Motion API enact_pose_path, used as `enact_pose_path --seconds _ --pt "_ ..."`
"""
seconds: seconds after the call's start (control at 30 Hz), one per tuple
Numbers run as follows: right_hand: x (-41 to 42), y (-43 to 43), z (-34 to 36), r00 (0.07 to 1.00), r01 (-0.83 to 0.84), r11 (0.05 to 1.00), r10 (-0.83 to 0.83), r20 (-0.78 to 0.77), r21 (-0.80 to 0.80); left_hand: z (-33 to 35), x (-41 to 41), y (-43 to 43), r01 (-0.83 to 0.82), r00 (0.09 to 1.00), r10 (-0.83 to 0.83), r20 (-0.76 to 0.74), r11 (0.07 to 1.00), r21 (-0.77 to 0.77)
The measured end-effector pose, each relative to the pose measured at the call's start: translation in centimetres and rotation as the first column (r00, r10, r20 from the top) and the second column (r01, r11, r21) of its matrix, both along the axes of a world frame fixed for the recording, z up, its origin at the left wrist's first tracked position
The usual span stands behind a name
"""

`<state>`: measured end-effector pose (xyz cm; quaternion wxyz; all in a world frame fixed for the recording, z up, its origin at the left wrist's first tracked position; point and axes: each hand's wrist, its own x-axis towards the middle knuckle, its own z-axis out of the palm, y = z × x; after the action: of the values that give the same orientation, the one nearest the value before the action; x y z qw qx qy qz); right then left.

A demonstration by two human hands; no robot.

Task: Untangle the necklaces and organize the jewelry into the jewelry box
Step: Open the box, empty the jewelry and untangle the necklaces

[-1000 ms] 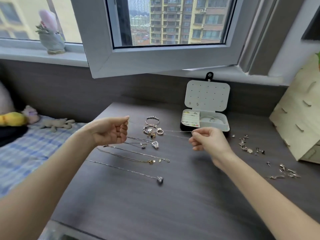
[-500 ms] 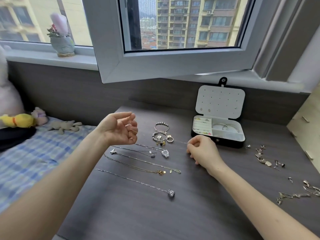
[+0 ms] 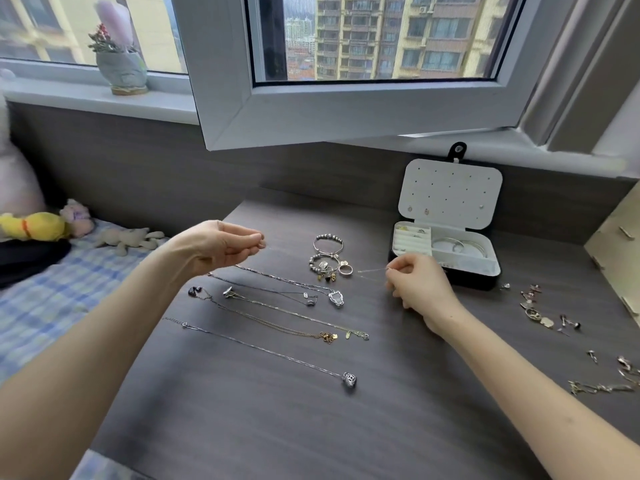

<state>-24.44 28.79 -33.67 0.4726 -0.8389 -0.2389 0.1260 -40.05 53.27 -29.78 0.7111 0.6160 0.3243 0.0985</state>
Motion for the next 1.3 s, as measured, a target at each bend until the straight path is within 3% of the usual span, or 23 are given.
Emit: enact_pose_path --seconds 0.07,0.23,0.33,0.43,0.5,0.7,0.77,0.8,0.87,0.93,1.13,1.3 --pt "-0.3 -0.5 0.7 1.0 -0.011 1.0 0.012 -0.022 0.023 0.6 -0.5 -1.2 0.016 0.999 -0.014 0.045 0.999 -0.031" --pt "-1.9 -3.4 3.1 0.984 -0.173 0.982 0.176 0.034 -0.074 2.0 -1.3 -7.0 0.155 0.981 -0.111 0.159 0.941 -0.302" --pt "-2.6 -5.7 4.5 0.949 -0.298 0.93 0.313 0.039 -0.216 2.0 -1.5 -10.1 0.234 0.97 -0.204 0.132 0.93 -0.284" --pt "-3.1 -7.5 4.6 0.879 -0.371 0.803 0.465 0.102 -0.466 1.4 -1.2 -12.6 0.297 0.954 -0.282 0.1 0.931 -0.212" --pt "-3.4 -8.3 4.1 0.845 -0.33 0.752 0.505 0.176 -0.571 0.9 -0.7 -13.9 0.327 0.945 -0.315 0.091 0.928 -0.177" --pt "-4.0 -9.9 2.7 0.779 -0.127 0.714 0.501 0.376 -0.689 -0.3 0.4 -17.1 0.35 0.932 -0.335 0.137 0.93 -0.113" --pt "-4.2 -10.3 1.9 0.678 -0.06 0.791 0.48 0.556 -0.609 -0.6 0.7 -17.8 0.356 0.928 -0.34 0.152 0.93 -0.091" --pt "-4.4 -10.4 1.8 0.684 -0.099 0.86 0.425 0.593 -0.501 -0.8 0.7 -18.0 0.354 0.928 -0.339 0.155 0.932 -0.08" --pt "-5.1 -10.7 1.8 0.791 -0.218 0.947 0.312 0.527 -0.234 -1.0 0.8 -18.4 0.353 0.925 -0.34 0.168 0.934 -0.054" --pt "-5.7 -10.8 1.9 0.846 -0.274 0.956 0.292 0.446 -0.105 -1.2 0.9 -18.6 0.357 0.92 -0.345 0.187 0.934 -0.034" --pt "-6.5 -10.7 2.0 0.912 -0.357 0.934 0.345 0.223 0.014 -1.5 1.2 -19.2 0.36 0.905 -0.37 0.211 0.929 0.085" --pt "-6.1 -10.9 1.6 0.939 -0.327 0.944 0.32 0.124 0.042 -1.9 1.6 -19.4 0.276 0.908 -0.373 0.19 0.874 0.4"
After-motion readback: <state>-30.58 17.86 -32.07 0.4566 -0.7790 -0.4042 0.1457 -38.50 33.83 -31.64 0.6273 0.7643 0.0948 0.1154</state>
